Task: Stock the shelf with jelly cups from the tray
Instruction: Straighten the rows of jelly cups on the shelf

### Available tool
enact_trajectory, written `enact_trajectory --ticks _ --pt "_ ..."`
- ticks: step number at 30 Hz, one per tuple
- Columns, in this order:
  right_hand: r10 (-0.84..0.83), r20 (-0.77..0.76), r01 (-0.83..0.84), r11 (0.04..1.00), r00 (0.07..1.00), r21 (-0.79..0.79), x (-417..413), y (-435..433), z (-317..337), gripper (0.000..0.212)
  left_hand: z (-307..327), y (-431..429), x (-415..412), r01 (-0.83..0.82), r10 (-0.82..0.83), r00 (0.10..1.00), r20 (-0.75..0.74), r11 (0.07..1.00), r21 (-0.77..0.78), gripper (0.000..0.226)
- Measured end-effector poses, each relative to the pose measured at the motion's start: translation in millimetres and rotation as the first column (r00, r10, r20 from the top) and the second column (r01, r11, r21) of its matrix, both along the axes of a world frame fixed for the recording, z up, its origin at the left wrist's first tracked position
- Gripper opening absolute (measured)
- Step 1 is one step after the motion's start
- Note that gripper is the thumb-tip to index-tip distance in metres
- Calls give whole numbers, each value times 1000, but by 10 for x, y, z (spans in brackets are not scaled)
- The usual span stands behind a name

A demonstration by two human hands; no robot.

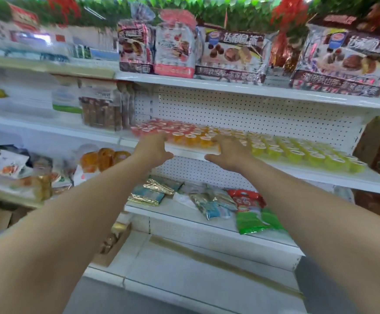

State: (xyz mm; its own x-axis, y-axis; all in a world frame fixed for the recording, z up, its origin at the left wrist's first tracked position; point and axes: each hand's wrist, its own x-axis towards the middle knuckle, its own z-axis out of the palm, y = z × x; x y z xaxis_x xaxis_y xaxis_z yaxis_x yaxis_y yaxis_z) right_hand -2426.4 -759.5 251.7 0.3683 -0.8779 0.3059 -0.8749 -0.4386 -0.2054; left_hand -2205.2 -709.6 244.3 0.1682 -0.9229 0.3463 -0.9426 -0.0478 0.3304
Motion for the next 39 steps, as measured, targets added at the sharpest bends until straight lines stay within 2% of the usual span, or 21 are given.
enact_trajectory --ticks 9,13,22,27,36,39 --pt "8 39 -7 1000 999 -27 966 -322 117 68 63 -354 928 48 -47 998 27 999 -15 55" --pt "-2 40 3 1000 999 -26 1178 -687 182 66 96 -795 1158 70 -71 997 -20 996 -53 49" --pt "8 19 -6 997 1000 -73 1624 -2181 405 61 283 -2141 1704 87 -86 996 37 995 -43 53" --pt "11 -61 -16 997 998 -81 1889 -3065 543 49 458 -2992 2020 106 -105 994 30 994 -38 48" --pt "14 -23 -15 999 1000 -43 2521 -4405 495 32 497 -4555 2672 126 -129 991 29 990 64 34" --pt "-31 4 31 998 1000 -52 2768 -4791 378 18 386 -5028 2893 192 -194 980 46 981 40 32"
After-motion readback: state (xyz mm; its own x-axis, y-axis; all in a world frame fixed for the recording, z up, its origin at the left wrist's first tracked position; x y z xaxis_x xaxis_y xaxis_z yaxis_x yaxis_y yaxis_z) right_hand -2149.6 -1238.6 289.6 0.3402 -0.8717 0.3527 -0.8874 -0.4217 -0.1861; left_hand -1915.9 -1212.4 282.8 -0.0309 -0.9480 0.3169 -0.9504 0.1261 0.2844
